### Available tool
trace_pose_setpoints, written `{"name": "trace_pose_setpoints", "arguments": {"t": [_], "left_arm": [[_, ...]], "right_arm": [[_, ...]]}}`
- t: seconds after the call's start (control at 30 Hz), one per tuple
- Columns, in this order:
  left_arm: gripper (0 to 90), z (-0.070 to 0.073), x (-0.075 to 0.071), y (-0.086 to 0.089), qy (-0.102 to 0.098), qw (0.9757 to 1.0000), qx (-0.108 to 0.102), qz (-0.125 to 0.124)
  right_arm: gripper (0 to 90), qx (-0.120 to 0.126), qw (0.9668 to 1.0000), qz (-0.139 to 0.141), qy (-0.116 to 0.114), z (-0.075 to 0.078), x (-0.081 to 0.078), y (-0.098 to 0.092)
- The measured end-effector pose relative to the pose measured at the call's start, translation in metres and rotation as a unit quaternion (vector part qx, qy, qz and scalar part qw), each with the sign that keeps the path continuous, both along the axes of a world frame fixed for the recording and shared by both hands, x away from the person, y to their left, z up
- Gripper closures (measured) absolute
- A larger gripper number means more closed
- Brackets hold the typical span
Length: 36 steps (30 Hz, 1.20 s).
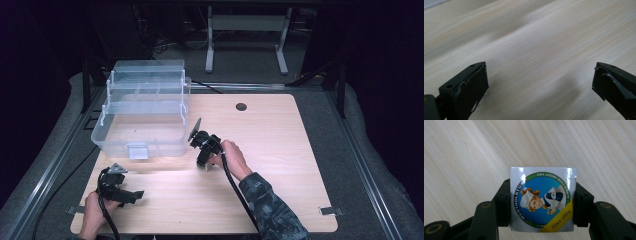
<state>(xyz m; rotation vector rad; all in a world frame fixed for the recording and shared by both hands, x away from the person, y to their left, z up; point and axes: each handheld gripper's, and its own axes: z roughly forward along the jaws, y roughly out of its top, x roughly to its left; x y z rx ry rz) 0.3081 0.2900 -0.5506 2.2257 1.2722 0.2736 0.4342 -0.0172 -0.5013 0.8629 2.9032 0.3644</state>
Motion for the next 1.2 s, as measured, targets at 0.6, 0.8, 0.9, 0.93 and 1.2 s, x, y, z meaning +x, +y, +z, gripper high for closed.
{"name": "trace_pose_setpoints", "arguments": {"t": [0.6, 0.8, 0.9, 0.93, 1.2], "left_arm": [[0.2, 0.000, 0.000, 0.000, 0.003, 0.9999, 0.012, 0.000], [0.2, 0.000, 0.000, 0.000, 0.003, 0.9999, 0.012, 0.001], [0.2, -0.001, 0.000, -0.001, 0.004, 0.9999, 0.010, 0.000], [0.2, -0.001, 0.000, -0.001, 0.004, 0.9999, 0.010, 0.000], [0.2, -0.001, -0.001, 0.001, 0.004, 0.9999, 0.010, 0.005]], "right_arm": [[45.8, -0.013, 0.9990, -0.021, -0.037, 0.030, -0.019, -0.045], [45.8, -0.011, 0.9985, -0.037, -0.038, 0.031, -0.023, -0.066], [45.8, -0.024, 0.9977, -0.050, -0.040, 0.035, -0.025, -0.075], [45.8, -0.027, 0.9975, -0.053, -0.039, 0.036, -0.026, -0.078], [45.9, -0.090, 0.9932, -0.070, -0.023, 0.047, -0.030, -0.108]]}}
